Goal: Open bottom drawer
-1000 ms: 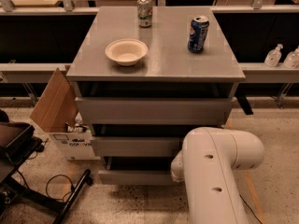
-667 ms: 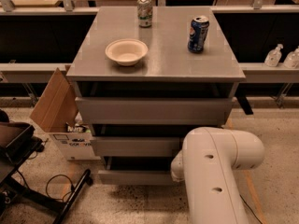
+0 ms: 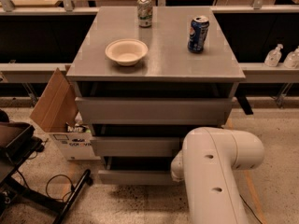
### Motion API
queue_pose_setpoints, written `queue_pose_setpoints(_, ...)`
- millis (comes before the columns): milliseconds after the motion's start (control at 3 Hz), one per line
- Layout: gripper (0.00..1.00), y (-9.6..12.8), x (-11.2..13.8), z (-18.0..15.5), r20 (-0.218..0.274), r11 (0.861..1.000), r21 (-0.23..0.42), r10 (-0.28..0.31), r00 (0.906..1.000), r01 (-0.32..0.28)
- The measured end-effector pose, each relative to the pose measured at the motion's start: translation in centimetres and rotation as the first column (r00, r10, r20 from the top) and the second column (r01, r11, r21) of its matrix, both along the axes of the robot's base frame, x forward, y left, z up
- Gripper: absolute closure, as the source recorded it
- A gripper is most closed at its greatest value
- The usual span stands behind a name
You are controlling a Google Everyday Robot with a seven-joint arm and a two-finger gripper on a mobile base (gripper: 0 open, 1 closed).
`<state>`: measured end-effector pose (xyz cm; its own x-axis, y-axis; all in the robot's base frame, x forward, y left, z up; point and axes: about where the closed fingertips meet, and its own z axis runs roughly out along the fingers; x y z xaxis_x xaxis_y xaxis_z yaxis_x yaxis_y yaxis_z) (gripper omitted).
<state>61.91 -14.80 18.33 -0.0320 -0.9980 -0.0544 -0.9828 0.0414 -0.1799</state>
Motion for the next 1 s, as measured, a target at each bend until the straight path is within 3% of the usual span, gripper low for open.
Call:
queue_pose_setpoints(667,0.12,0.01,-0.13,-0.04,-0.002,1.0,0.0,0.0,1.0,0.0)
queue_pose_setpoints(1000,0.0,0.02,-0.24,-0.15,-0.005,1.0,0.0,0.001,1.0,-0.001)
